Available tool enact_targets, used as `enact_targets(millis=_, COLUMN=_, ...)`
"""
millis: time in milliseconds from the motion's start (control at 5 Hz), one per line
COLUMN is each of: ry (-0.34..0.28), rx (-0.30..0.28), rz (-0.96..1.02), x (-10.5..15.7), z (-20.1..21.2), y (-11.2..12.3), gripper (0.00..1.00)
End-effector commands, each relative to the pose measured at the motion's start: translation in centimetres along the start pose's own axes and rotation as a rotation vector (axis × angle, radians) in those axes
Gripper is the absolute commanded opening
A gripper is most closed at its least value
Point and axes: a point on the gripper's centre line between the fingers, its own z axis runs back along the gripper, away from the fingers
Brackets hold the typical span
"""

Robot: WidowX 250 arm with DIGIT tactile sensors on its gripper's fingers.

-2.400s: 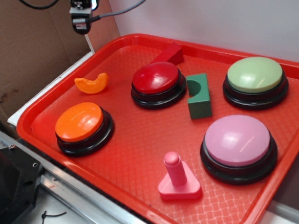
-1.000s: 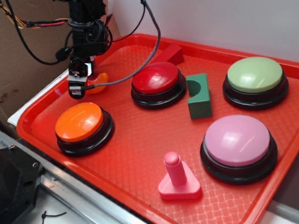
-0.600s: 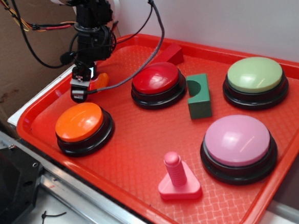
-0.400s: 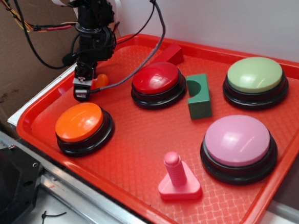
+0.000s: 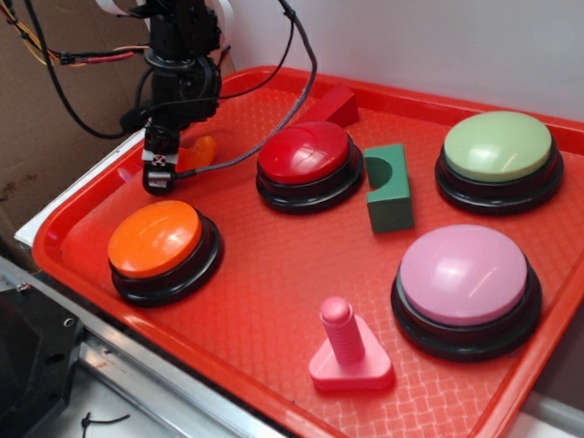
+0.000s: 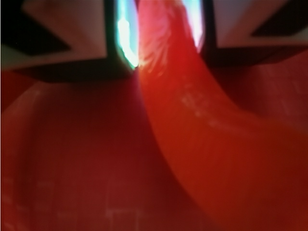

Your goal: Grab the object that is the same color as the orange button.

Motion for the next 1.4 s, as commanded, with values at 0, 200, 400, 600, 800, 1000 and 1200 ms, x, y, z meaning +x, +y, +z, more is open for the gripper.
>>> enact_targets(millis=0, ry=-0.026, rx=0.07, rz=0.154, x=-0.1, z=3.6, y=-0.1, gripper=0.0)
enact_targets(millis=200, ry=-0.186, rx=0.11, rz=0.44, x=-0.5, z=8.9, y=-1.3, gripper=0.0)
enact_targets(millis=400, ry=-0.379, rx=-0.068, rz=0.662, x=-3.0, z=14.0, y=-5.0, gripper=0.0)
enact_targets(millis=600, ry=-0.394, rx=-0.066, rz=0.918, x=-4.5, z=18.5, y=-6.4, gripper=0.0)
enact_targets(millis=800, ry=-0.418, rx=-0.086, rz=0.981, x=-6.0, z=23.3, y=-6.2, gripper=0.0)
enact_targets(millis=1000, ry=-0.415, rx=-0.048, rz=0.981, x=-7.2, z=27.7, y=-5.7, gripper=0.0)
enact_targets(millis=1200, ry=-0.392, rx=-0.037, rz=1.034, x=-6.8, z=27.4, y=-5.1, gripper=0.0)
